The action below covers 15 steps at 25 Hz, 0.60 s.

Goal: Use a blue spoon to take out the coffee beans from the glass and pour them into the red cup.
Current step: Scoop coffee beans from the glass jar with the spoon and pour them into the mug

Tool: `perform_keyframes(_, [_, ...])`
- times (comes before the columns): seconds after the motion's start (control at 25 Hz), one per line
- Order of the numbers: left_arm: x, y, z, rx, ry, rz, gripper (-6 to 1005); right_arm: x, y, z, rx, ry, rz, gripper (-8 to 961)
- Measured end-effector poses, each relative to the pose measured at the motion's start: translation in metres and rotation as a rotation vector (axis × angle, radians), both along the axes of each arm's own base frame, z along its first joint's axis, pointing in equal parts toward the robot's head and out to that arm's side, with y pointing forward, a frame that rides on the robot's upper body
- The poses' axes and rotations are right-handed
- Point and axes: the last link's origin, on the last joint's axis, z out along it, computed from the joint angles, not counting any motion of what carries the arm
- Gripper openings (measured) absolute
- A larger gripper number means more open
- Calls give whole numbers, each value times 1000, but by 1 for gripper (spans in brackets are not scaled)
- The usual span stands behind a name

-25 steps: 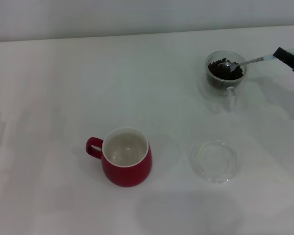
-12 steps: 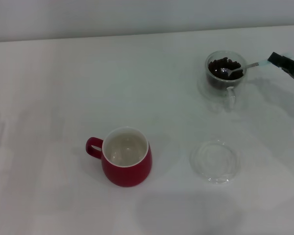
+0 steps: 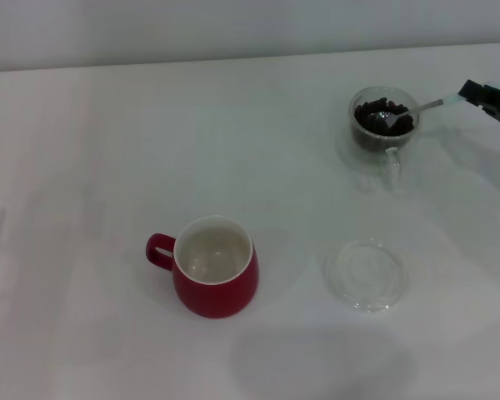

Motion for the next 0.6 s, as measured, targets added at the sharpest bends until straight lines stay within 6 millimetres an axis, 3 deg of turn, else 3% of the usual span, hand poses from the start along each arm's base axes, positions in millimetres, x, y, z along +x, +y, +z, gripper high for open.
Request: perform_keyframes(0.6, [0,0,0,9,-11,10,727,-2,12,6,-93,-11,-21,146])
